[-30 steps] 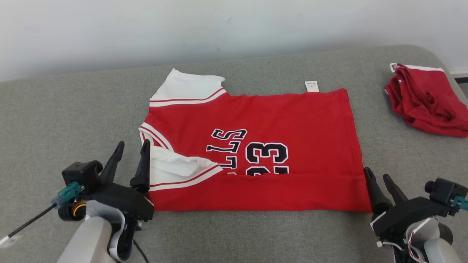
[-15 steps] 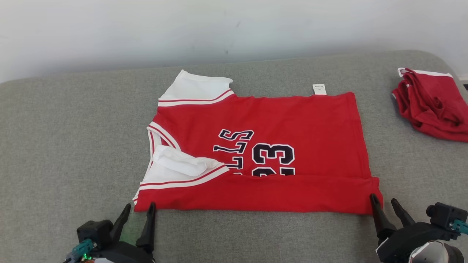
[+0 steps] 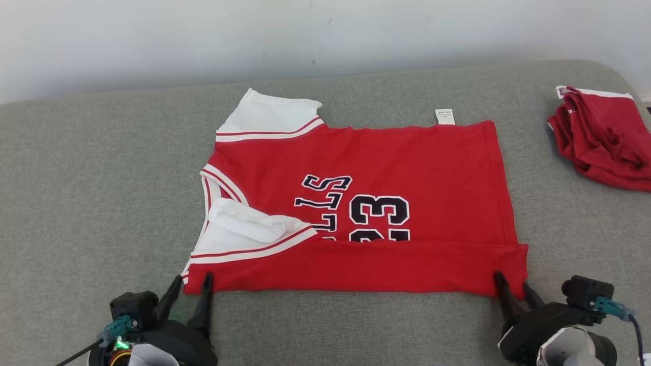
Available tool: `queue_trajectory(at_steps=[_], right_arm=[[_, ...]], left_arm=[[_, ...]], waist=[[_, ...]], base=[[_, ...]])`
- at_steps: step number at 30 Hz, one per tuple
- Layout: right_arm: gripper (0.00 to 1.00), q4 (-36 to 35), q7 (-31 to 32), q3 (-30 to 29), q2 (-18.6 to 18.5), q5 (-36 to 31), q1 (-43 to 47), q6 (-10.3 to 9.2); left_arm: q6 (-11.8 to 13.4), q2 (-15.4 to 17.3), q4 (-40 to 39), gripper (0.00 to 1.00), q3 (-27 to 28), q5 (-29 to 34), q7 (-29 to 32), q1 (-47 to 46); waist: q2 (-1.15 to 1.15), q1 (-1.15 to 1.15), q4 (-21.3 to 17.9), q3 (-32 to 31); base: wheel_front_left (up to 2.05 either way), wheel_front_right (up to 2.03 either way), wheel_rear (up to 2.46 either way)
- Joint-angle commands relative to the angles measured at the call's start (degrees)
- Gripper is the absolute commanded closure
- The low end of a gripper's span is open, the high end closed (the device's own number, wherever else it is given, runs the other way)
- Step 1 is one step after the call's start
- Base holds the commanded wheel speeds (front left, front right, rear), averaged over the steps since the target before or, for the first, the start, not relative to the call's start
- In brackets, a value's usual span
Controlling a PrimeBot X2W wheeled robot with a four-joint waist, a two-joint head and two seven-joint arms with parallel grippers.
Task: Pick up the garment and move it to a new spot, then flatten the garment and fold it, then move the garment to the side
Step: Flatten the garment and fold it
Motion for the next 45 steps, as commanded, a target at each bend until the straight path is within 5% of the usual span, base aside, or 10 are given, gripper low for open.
queue_trajectory(at_steps=[1, 13, 22, 30, 31, 32, 33, 34, 35, 45], right_arm=[[1.0, 1.1, -0.6, 0.7, 0.4, 0.3, -0.1, -0.14], [1.0, 0.2, -6.3, 4.4, -2.4, 3.6, 3.4, -0.14], [1.0, -6.5, -3.9, 3.6, -4.1, 3.9, 11.4, -0.14], [1.0, -11.3, 0.2, -0.3, -2.4, 1.3, 17.5, -0.14], [0.58, -11.8, 0.0, -0.8, -2.0, 0.7, 17.7, -0.14], [0.0, -12.1, 0.1, -1.1, -1.6, 0.1, 17.8, -0.14], [0.0, -12.5, 0.0, -1.4, -1.3, -0.7, 18.0, -0.14], [0.0, -12.5, 0.0, -1.4, -1.3, -0.7, 18.0, -0.14], [0.0, -12.9, -0.2, -1.7, -1.0, -1.4, 18.0, -0.14], [0.0, -18.9, -8.0, -5.2, 1.8, -5.4, 16.1, -0.14]], left_arm=[[-0.1, -0.2, 1.0, 1.0, 0.1, -0.3, -0.3, -0.5], [-0.6, -1.0, -4.4, 1.0, 2.9, 0.0, -1.0, 7.4], [1.9, -3.0, -15.8, 1.0, 7.1, 1.3, -1.0, 20.9], [1.7, -4.6, -16.8, 1.0, 6.8, 3.0, -1.0, 24.4], [1.9, -4.7, -16.4, 1.0, 6.9, 3.1, -1.0, 24.4], [2.1, -4.8, -16.6, 0.78, 7.1, 3.7, -1.0, 24.2], [2.3, -4.9, -16.7, 0.55, 7.4, 4.1, -1.0, 24.1], [2.3, -4.9, -16.7, 0.55, 7.4, 4.1, -1.0, 24.1], [2.3, -5.1, -16.9, 0.0, 7.7, 4.5, -1.0, 24.0], [2.9, -5.6, -25.9, 0.0, 14.5, 11.4, -1.0, 22.7]], waist=[[-0.01, 0.0, 0.0, -0.4], [-0.01, 0.0, 2.6, -6.6], [-0.01, 0.0, 4.2, -8.4], [-0.01, 0.0, 5.2, -8.5], [-0.01, 0.0, 5.1, -8.5], [-0.01, 0.0, 5.0, -8.7], [-0.01, 0.0, 4.9, -8.8], [-0.01, 0.0, 4.9, -8.8], [-0.01, 0.0, 4.8, -8.9], [-0.01, 0.0, 3.6, -9.9]], base=[[0.0, 0.0, 0.0], [0.0, 0.0, 0.0], [0.0, 0.0, 0.0], [0.0, 0.0, 0.0], [0.0, 0.0, 0.0], [0.0, 0.0, 0.0], [0.0, 0.0, 0.0], [0.0, 0.0, 0.0], [0.0, 0.0, 0.0], [0.0, 0.0, 0.0]])
